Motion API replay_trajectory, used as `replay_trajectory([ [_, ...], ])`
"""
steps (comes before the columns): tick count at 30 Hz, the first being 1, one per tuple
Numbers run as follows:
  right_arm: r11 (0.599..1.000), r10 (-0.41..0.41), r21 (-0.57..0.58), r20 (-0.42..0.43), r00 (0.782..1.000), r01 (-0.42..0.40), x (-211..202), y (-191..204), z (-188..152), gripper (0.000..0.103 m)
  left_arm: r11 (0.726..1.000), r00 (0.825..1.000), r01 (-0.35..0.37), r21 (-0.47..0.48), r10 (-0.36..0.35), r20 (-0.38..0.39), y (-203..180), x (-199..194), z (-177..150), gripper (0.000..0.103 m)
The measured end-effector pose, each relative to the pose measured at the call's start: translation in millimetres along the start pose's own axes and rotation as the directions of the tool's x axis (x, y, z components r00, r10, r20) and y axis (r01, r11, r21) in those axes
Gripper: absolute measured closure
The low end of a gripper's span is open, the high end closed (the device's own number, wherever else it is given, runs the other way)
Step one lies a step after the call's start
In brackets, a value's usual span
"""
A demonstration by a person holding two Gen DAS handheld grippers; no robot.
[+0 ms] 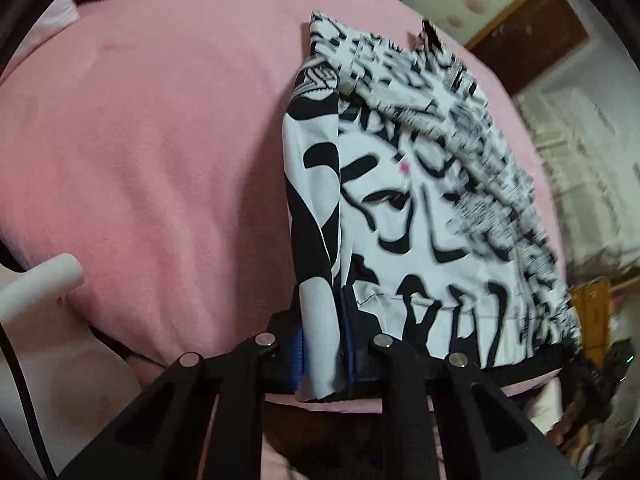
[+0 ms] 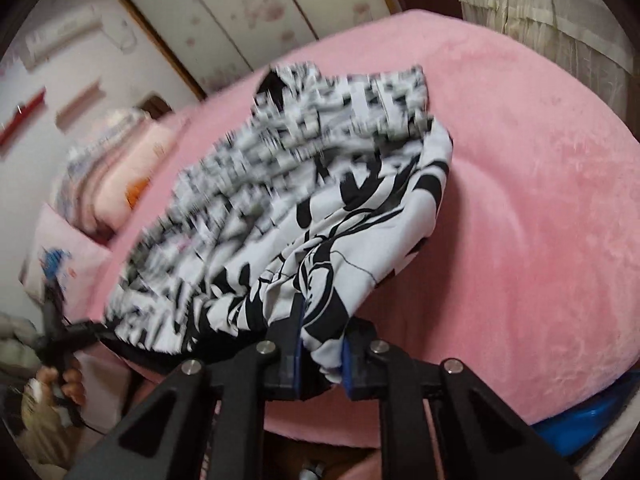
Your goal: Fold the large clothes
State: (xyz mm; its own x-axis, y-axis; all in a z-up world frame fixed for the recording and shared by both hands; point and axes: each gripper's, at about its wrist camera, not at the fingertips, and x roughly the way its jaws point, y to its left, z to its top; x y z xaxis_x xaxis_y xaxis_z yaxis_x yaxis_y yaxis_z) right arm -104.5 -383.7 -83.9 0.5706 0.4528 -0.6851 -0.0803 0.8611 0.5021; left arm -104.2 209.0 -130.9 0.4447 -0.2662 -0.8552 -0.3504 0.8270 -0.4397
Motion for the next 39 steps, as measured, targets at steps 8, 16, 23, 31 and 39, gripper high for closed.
replay_trajectory([
  [8,0.995,0.080,0.047,0.120,0.990,-0.087,-17.4,9.9,57.7,0.090,0.991,0.987,0.137,-0.010,-0.135,0.091,-33.9,-41.3,52.0,0.092],
  [16,0.988,0.115,0.072,0.225,0.968,-0.134,-3.6,16.3,154.7,0.090,0.976,0.957,0.214,0.042,-0.218,0.191,-80.0,-50.4,143.9,0.092],
  [23,0.991,0.045,0.108,0.241,0.969,-0.073,47.7,14.2,234.8,0.090,0.983,0.957,0.165,0.078,-0.179,0.229,-119.1,-8.2,235.8,0.092],
  [31,0.974,-0.044,0.227,0.114,0.993,0.017,137.7,-14.8,288.2,0.056,0.994,0.975,0.101,-0.041,-0.091,0.204,-106.9,82.3,318.1,0.067],
  [39,0.971,-0.148,0.197,0.060,0.987,0.134,171.0,-46.3,292.4,0.043,0.997,0.978,-0.037,-0.062,0.049,0.202,-74.3,124.5,335.0,0.048],
])
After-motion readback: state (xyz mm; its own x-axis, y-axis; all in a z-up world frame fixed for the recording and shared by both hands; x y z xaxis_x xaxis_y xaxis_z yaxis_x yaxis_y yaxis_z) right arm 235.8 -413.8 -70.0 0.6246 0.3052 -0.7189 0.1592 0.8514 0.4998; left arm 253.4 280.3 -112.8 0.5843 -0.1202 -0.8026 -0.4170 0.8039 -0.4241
